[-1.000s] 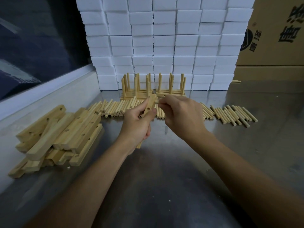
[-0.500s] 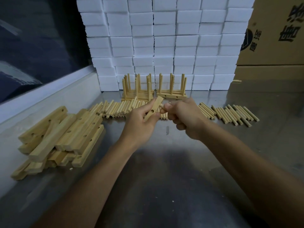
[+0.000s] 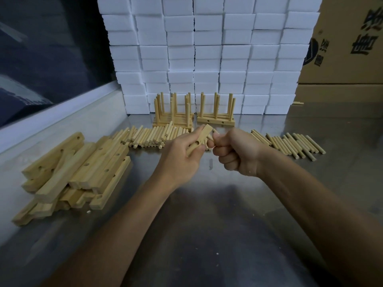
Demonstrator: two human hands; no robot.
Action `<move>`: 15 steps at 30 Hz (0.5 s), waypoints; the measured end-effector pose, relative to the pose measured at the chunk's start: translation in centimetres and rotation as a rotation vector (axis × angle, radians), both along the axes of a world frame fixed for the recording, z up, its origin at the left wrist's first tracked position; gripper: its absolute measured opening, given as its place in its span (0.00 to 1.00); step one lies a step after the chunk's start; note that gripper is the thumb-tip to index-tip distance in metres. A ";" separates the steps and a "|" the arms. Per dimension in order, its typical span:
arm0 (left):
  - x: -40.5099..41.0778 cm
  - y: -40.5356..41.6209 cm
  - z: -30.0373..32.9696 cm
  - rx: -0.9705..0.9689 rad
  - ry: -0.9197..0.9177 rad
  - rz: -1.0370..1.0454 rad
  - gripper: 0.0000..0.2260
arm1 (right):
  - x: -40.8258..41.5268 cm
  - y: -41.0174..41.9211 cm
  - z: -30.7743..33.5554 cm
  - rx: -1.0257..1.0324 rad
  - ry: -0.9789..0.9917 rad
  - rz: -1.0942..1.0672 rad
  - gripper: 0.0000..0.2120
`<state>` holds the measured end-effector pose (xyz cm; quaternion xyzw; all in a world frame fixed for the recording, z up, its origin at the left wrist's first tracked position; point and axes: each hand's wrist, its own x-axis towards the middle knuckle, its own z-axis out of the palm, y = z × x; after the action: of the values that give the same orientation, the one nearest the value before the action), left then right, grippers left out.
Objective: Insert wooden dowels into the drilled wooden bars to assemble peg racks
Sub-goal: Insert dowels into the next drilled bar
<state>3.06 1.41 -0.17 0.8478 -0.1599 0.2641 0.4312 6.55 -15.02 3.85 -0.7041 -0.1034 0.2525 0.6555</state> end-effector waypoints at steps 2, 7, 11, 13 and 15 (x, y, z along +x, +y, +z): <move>0.1 0.1 0.0 0.031 -0.009 -0.002 0.23 | 0.2 -0.3 0.0 0.066 0.112 0.036 0.17; 0.1 0.3 -0.4 -0.034 0.066 0.001 0.22 | -0.1 0.6 0.1 -0.108 -0.072 -0.077 0.15; 0.1 0.4 -0.5 -0.232 0.215 -0.047 0.21 | -0.8 2.2 0.1 -0.359 -0.586 -0.299 0.17; 0.1 0.6 -0.2 -0.353 0.290 -0.065 0.21 | -0.8 2.5 0.1 -0.341 -0.692 -0.385 0.14; 0.0 0.7 0.0 -0.450 0.331 -0.065 0.21 | -0.5 2.1 0.6 -0.170 -0.528 -0.358 0.09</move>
<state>3.07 2.08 -0.19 0.7568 -0.0518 0.1371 0.6370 6.10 -12.90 4.42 -0.8044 -0.1229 -0.0502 0.5791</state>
